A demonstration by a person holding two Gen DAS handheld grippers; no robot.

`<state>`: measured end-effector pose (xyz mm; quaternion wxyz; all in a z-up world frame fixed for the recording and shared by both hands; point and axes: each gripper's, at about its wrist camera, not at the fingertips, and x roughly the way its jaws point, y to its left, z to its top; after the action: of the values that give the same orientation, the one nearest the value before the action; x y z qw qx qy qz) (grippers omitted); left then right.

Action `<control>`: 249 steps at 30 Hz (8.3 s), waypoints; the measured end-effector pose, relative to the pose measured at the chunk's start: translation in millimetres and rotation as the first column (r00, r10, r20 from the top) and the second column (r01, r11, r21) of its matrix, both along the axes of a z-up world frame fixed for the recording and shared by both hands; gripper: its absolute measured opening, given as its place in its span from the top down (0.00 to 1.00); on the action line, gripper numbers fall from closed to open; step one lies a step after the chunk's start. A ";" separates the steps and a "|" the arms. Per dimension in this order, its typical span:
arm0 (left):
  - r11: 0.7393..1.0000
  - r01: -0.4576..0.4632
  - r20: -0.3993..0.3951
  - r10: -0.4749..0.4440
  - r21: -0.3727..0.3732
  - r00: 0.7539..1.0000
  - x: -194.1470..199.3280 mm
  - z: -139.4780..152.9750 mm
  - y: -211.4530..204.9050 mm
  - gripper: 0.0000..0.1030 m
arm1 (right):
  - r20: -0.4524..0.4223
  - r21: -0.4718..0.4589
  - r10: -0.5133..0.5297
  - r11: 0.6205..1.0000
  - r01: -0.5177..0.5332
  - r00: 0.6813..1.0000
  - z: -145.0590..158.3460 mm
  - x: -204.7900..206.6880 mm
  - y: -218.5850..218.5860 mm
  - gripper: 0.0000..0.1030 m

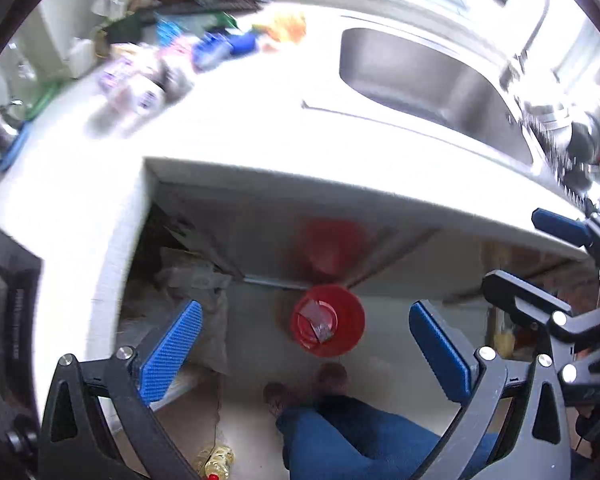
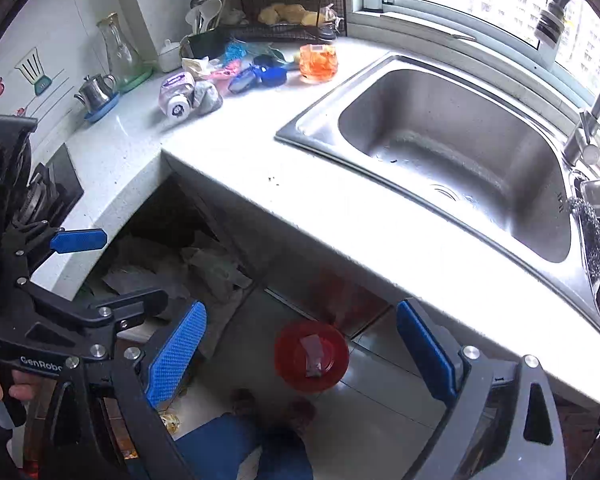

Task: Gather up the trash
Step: 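Raise both tools back to the counter toward the juice bottle and sponge, then grasp the purple-labelled juice bottle with the right tool while the left tool grasps the grey sponge, then carry the bottle and sponge down toward the red bin, then open the right tool over the red bin while the left tool releases the sponge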

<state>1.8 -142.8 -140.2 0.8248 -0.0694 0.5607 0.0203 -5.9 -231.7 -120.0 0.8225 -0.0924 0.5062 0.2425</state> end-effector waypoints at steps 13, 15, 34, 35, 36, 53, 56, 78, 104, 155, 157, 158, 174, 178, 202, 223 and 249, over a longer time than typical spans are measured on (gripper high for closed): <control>0.990 -0.132 0.076 0.129 0.039 0.989 24.5 67.9 99.7 0.00 | 0.059 0.059 0.132 0.989 -0.135 0.990 49.6 55.0 75.0 0.07; 0.989 -0.143 0.084 0.139 0.047 0.987 33.9 72.5 116.1 0.00 | 0.071 0.056 0.161 0.985 -0.165 0.984 54.4 62.0 90.6 0.07; 0.962 -0.267 0.015 0.267 0.056 0.964 108.4 49.9 284.6 0.00 | -0.104 -0.019 0.309 0.950 -0.312 0.945 27.0 170.3 264.5 0.07; 0.961 -0.272 0.009 0.271 0.050 0.962 111.3 46.8 290.4 0.00 | -0.122 -0.023 0.309 0.949 -0.314 0.943 21.9 174.8 270.6 0.07; 0.961 -0.274 0.003 0.274 0.043 0.962 114.1 43.3 296.3 0.00 | -0.141 -0.026 0.310 0.948 -0.317 0.940 17.2 178.9 276.5 0.07; 0.939 -0.342 -0.120 0.342 0.020 0.932 140.6 -7.4 349.7 0.00 | -0.285 -0.113 0.326 0.922 -0.370 0.901 -48.4 215.7 346.6 0.14; 0.935 -0.354 -0.132 0.352 0.010 0.927 141.0 -12.1 354.3 0.00 | -0.308 -0.135 0.322 0.917 -0.376 0.895 -57.0 216.4 351.7 0.22; 0.971 -0.238 -0.042 0.238 -0.008 0.970 143.5 24.0 316.5 0.00 | -0.199 0.020 0.304 0.952 -0.306 0.932 25.7 198.3 302.4 0.36; 0.983 0.138 -0.153 -0.156 -0.122 0.976 239.1 -49.6 195.5 0.03 | -0.147 -0.039 -0.170 0.985 0.166 0.974 22.8 184.9 133.1 0.36; 0.991 0.133 0.023 -0.133 -0.024 0.991 24.5 53.2 20.1 0.78 | -0.094 0.052 -0.004 0.999 0.009 0.996 47.3 14.7 28.1 0.36; 0.991 0.135 0.024 -0.134 -0.024 0.991 11.7 53.5 4.7 0.78 | -0.096 0.058 0.004 0.998 0.001 0.995 47.3 1.2 19.1 0.36; 0.990 0.136 0.023 -0.135 -0.024 0.991 5.6 53.1 -2.2 0.78 | -0.098 0.059 0.010 0.998 -0.004 0.995 46.8 -5.3 14.7 0.36; 0.985 0.129 -0.087 -0.139 -0.111 0.986 -27.4 -3.3 -40.8 0.78 | -0.204 0.055 0.005 0.998 0.006 0.979 -2.1 -37.8 -22.2 0.36; 0.986 0.118 -0.107 -0.131 -0.121 0.986 -25.5 -33.7 -37.9 0.78 | -0.245 0.025 -0.005 1.000 0.011 0.969 -33.2 -35.1 -20.9 0.36; 0.981 0.152 -0.211 -0.175 -0.120 0.962 12.7 -285.0 -27.4 0.78 | -0.356 -0.083 -0.063 0.996 0.035 0.932 -301.5 9.6 16.3 0.35; 0.974 0.211 -0.234 -0.226 -0.085 0.946 21.3 -306.9 -46.3 0.78 | -0.323 -0.084 -0.122 0.991 0.100 0.938 -322.8 4.3 -16.8 0.00; 0.953 0.265 -0.233 -0.294 -0.147 0.927 39.1 -324.9 -82.5 0.21 | -0.339 -0.068 -0.302 0.952 0.297 0.891 -332.2 -0.2 -60.6 0.00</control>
<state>40.8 -225.3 -465.1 0.7362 -0.0318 0.6652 -0.1206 -6.1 -292.3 -452.2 0.7476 0.0250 0.6524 0.1217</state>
